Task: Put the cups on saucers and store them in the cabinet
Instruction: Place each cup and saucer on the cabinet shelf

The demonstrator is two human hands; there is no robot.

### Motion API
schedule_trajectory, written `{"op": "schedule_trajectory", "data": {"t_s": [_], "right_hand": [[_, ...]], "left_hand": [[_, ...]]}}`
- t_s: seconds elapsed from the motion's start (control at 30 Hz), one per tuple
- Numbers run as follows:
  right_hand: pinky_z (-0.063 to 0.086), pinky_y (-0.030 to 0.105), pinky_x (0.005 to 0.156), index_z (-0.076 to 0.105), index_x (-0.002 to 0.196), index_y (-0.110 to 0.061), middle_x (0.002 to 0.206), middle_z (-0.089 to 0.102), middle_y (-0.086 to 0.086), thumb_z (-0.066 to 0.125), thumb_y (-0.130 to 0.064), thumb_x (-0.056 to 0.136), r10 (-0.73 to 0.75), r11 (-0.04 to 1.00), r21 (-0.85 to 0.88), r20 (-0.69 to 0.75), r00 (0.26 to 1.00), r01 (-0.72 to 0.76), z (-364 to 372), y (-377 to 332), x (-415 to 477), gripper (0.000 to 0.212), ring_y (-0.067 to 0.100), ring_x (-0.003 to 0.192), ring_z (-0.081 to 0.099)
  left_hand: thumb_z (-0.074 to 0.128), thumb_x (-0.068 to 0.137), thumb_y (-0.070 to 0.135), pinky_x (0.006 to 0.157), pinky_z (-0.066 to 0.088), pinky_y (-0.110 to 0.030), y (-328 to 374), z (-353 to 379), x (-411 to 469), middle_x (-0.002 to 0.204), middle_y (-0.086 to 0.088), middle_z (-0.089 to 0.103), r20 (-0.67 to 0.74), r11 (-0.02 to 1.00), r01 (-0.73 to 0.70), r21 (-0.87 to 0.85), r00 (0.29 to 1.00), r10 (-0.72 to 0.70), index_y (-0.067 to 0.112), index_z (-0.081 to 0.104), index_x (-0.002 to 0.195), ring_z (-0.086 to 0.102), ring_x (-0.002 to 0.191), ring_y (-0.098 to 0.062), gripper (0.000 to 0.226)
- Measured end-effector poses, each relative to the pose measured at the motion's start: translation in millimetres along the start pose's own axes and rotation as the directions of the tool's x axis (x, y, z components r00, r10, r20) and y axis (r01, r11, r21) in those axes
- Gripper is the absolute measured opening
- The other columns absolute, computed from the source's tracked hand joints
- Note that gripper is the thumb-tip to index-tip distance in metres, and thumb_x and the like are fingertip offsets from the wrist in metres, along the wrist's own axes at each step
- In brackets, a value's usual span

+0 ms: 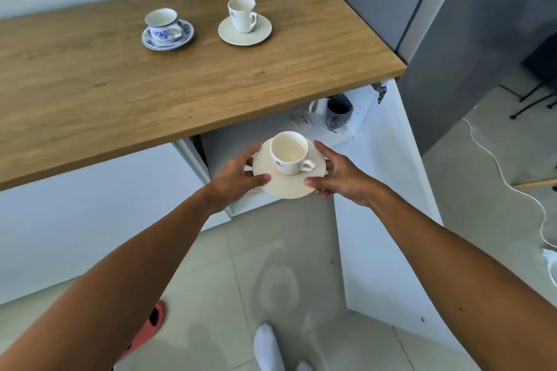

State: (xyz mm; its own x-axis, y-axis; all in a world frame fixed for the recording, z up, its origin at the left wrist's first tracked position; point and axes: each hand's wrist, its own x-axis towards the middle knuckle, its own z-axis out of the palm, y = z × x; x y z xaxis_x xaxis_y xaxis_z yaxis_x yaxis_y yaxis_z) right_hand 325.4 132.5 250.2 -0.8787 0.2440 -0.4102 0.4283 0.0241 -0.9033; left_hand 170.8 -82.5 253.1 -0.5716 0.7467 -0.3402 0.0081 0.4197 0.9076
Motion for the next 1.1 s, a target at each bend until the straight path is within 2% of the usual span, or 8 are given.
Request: {"op": "schedule_trajectory", "data": {"t_s": [0.2,0.47,0.57,0.63,0.73,0.87,0.97,1.1], "right_hand": [[0.055,0.029,0.060,0.014,0.156,-0.036,0.123,0.061,0.006,0.081,-0.015,0.080,-0.010,1.000,-0.020,-0.012,1.000,0.009,4,57,70,0.103,0.020,0.070,0.068],[0.053,0.029,0.056,0.017,0.157,-0.031,0.117,0.064,0.007,0.079,-0.007,0.082,-0.055,0.997,-0.060,-0.017,0.998,0.054,-13,117,196,0.100,0.013,0.064,0.062],[0.051,0.027,0.054,0.015,0.158,-0.026,0.116,0.066,0.011,0.077,-0.003,0.083,-0.094,0.992,-0.087,-0.011,0.995,0.093,-26,128,257,0.100,0.011,0.061,0.061],[0.051,0.027,0.054,0.014,0.158,-0.024,0.111,0.067,0.014,0.076,-0.002,0.083,-0.121,0.987,-0.104,0.003,0.993,0.121,-35,130,291,0.099,0.012,0.062,0.060],[0.051,0.027,0.055,0.018,0.157,-0.023,0.109,0.067,0.016,0.077,-0.003,0.083,-0.176,0.972,-0.152,0.018,0.984,0.177,-46,133,341,0.097,0.014,0.066,0.060],[0.051,0.023,0.054,0.020,0.156,-0.020,0.100,0.067,0.015,0.079,-0.004,0.080,-0.229,0.963,-0.135,0.043,0.972,0.233,-53,132,397,0.097,0.012,0.061,0.058],[0.048,0.022,0.052,0.035,0.151,-0.021,0.096,0.068,0.009,0.085,-0.011,0.076,-0.284,0.945,-0.149,0.063,0.957,0.290,-53,128,432,0.091,0.009,0.059,0.054],[0.042,0.022,0.046,0.033,0.152,-0.019,0.087,0.064,0.002,0.089,-0.017,0.070,-0.317,0.937,-0.143,0.040,0.948,0.320,-46,124,473,0.099,0.008,0.051,0.048]], "left_hand": [[0.075,0.084,0.018,0.099,0.052,-0.043,-66,-3,59,0.123,-0.006,0.052,-0.010,0.999,0.004,-0.037,1.000,-0.004,0.031,0.036,0.149,0.066,0.106,-0.022,0.077],[0.078,0.081,0.026,0.080,0.050,-0.017,-149,-18,175,0.118,0.009,0.055,-0.069,0.999,-0.017,-0.032,0.998,0.015,0.035,0.037,0.147,0.063,0.087,0.011,0.078],[0.078,0.081,0.028,0.082,0.049,-0.017,-173,-25,230,0.119,0.013,0.055,-0.116,0.998,-0.051,-0.022,0.992,0.048,0.037,0.038,0.147,0.061,0.095,0.004,0.077],[0.077,0.082,0.023,0.089,0.047,-0.017,-185,-29,262,0.124,0.006,0.056,-0.122,0.997,-0.058,-0.042,0.991,0.053,0.032,0.037,0.148,0.057,0.105,-0.003,0.077],[0.074,0.083,0.011,0.101,0.047,-0.030,-197,-42,307,0.120,-0.005,0.055,-0.130,0.992,-0.087,-0.091,0.989,0.075,0.023,0.037,0.149,0.056,0.114,-0.020,0.077],[0.071,0.085,0.005,0.103,0.048,-0.035,-203,-64,350,0.107,-0.001,0.057,-0.160,0.987,-0.120,-0.109,0.982,0.102,0.021,0.040,0.148,0.058,0.108,-0.018,0.072],[0.072,0.084,0.007,0.102,0.047,-0.037,-208,-85,374,0.111,-0.003,0.056,-0.183,0.990,-0.132,-0.047,0.976,0.122,0.021,0.041,0.147,0.056,0.105,-0.018,0.072],[0.072,0.084,0.005,0.090,0.052,-0.029,-216,-116,397,0.121,-0.004,0.055,-0.194,0.990,-0.128,-0.062,0.974,0.114,0.019,0.038,0.148,0.057,0.108,-0.016,0.074]]}}
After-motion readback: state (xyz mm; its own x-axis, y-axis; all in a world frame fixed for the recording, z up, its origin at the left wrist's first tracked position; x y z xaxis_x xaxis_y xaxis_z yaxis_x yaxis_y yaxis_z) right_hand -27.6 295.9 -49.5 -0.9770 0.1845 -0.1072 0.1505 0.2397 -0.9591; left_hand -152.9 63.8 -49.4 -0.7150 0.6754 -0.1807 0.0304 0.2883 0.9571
